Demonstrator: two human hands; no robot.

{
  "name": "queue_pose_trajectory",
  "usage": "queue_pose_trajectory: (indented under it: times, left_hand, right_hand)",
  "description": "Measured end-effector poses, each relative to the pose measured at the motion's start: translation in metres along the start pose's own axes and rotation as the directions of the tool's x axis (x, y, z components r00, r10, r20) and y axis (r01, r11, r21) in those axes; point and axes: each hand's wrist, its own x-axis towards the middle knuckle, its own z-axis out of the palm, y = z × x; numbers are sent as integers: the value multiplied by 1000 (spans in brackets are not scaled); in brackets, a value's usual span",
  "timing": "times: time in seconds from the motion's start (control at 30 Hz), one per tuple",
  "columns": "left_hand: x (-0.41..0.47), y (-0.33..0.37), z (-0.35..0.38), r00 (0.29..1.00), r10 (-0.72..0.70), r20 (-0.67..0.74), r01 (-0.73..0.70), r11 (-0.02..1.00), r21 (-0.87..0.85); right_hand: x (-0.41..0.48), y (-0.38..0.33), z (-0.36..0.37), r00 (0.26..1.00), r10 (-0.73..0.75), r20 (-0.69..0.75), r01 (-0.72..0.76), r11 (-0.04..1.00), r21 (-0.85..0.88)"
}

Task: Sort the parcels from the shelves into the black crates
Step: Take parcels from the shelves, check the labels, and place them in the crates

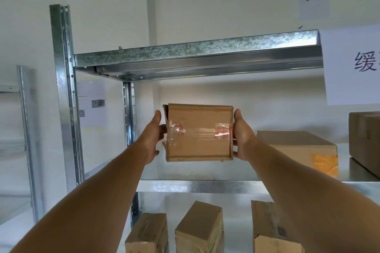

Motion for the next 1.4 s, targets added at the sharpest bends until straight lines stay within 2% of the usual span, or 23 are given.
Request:
queue_pose_trajectory:
  times: [0.43, 0.7, 1.0, 1.2, 1.4]
  left_hand:
    - [-7, 0, -6, 999, -15, 29, 14, 999, 48]
    - [-14, 1, -3, 989, 66, 135, -45, 987, -155]
    - [-32, -13, -10, 985, 89, 147, -56, 974, -218]
    - [-65, -12, -41, 986, 105, 127, -74, 972, -225]
    - [-123, -23, -107, 985, 140, 106, -111, 965, -238]
  right_hand:
    - [-10, 2, 7, 997, -40, 62, 34, 995, 94]
    - [-18, 2, 15, 994, -49, 95, 33, 986, 166]
    - [-40, 8, 23, 994, -44, 98, 29, 989, 147]
    - [-72, 14, 47, 994, -53, 100, 39, 990, 135]
    - [-129, 31, 100, 990, -21, 140, 1, 990, 142]
